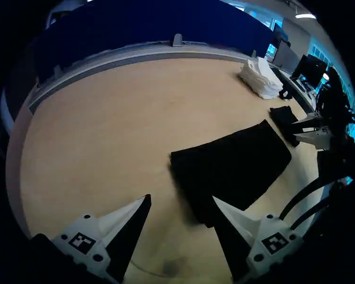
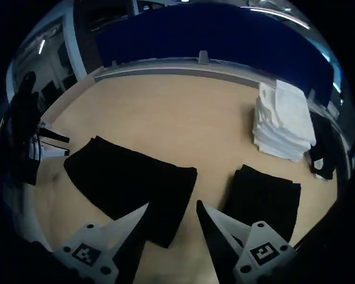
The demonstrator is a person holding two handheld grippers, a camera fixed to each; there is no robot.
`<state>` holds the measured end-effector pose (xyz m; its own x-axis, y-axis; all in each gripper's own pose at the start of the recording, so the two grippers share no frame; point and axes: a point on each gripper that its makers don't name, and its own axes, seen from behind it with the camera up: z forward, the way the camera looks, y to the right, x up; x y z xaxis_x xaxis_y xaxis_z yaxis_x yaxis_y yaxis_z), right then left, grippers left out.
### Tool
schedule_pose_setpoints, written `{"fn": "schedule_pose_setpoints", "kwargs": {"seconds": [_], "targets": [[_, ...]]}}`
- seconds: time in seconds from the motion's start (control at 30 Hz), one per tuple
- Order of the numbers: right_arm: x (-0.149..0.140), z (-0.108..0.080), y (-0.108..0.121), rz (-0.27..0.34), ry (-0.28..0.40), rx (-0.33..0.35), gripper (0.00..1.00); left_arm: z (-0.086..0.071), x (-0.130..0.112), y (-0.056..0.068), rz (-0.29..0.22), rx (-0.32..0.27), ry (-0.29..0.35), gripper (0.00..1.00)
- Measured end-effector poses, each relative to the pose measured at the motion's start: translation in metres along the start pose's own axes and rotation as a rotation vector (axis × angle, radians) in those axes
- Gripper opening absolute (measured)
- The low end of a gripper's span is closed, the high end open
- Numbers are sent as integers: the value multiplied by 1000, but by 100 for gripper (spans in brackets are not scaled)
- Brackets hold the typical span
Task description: Fold towel
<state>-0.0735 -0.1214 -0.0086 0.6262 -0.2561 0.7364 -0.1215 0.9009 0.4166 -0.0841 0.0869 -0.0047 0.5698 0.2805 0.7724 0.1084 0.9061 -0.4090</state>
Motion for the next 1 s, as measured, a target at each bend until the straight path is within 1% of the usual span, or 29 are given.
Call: {"fn": "schedule_pose_setpoints", "kwargs": {"seconds": [0.1,0.37,0.57,0.77,1.0], "targets": [[-6,-4,-4,-2,-2,5,67,-7,-11,-1,-20,11,1,85],[-34,-16,-15,-14,-26,10,67,-33,-45,0,-96,40,7,85],[-56,-26,-20,-17,-44,5,67,-50,-78,4,-116,64,-10,85],[-66,-32,-19,-14,-53,-2,67,-57,-95,9,-138,65,-19,85],[-69,-30,-18,-23,-58,-2,67,-58,-98,8,-144,69,-19,85]]}}
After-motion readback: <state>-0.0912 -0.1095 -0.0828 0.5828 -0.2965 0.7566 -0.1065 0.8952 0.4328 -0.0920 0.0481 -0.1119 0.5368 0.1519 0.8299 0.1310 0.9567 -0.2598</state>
